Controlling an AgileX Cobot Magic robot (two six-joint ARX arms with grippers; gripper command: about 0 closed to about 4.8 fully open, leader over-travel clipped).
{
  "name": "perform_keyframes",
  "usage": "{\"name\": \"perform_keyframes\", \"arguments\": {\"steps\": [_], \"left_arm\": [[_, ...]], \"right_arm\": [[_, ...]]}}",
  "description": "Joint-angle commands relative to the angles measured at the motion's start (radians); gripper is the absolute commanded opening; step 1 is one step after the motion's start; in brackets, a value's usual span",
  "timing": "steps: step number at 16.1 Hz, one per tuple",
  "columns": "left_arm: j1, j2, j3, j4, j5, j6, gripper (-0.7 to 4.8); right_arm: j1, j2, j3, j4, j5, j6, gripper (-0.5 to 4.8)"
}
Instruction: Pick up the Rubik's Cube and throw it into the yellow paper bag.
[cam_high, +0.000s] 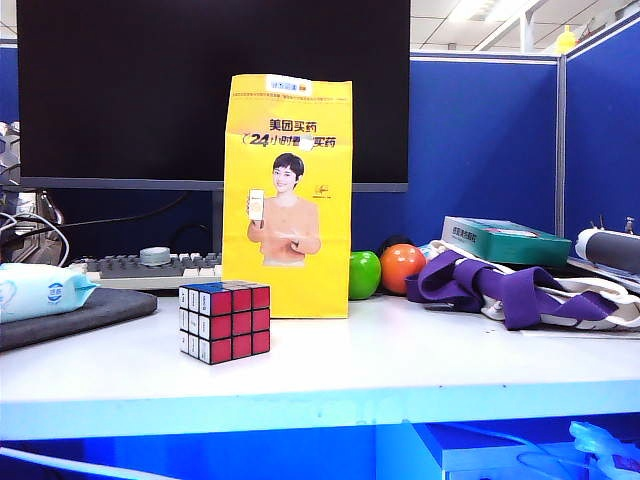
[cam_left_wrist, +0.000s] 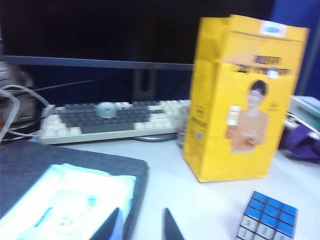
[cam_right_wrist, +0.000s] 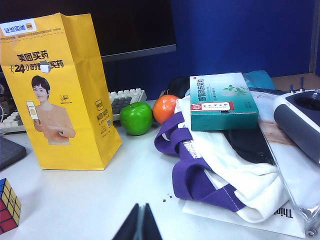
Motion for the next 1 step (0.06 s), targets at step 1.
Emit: {"name": "perform_keyframes", "arguments": {"steps": [1], "left_arm": [[0.0, -0.001, 0.001, 0.005, 0.001, -0.003, 1.16]], "right_arm": [[0.0, -0.001, -0.009, 0.01, -0.002, 0.003, -0.01]]}}
